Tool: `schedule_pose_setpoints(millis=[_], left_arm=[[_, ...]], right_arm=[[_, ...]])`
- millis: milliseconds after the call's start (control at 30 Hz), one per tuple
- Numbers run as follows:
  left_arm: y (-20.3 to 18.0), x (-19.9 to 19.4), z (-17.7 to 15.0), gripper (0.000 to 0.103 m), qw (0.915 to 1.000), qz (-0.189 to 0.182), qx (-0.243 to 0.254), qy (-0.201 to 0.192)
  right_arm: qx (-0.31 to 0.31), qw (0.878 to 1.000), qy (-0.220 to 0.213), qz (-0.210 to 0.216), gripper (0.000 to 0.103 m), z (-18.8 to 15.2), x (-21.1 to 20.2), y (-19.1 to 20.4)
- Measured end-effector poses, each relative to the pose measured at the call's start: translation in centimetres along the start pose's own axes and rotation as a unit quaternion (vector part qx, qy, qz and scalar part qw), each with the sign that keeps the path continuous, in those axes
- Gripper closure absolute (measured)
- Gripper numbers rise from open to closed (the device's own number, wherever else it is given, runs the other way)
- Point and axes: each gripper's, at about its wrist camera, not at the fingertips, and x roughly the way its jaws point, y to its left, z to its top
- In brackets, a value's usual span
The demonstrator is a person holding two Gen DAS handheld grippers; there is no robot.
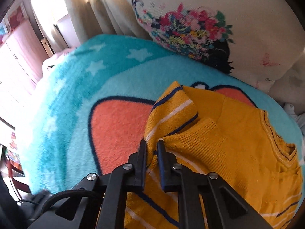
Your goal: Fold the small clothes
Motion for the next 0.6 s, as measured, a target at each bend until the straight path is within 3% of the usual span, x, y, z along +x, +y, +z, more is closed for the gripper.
schedule_pose_setpoints(millis=[100,300,600], left_arm=[[-1.2,-0.3,0.0,0.091,0.9999,0.006,-0.001,-0.013],[-6.2,-2.1,0.0,0.091,0.9984,-0.030,0.025,-0.041],[-18.1,0.1,-1.1,0.090,0.9889,-0.100,0.110,-0.010]], right_arm=[[0.015,0.999,-0.024,0.020,0.093,-0.1,-2.0,-0.8],[0.059,0.994,-0.080,0.054,0.093,-1.7,-7.2,-4.6],[0.167,0.973,-0.150,0.060,0.093,-8.6,-14.7,-16.6]])
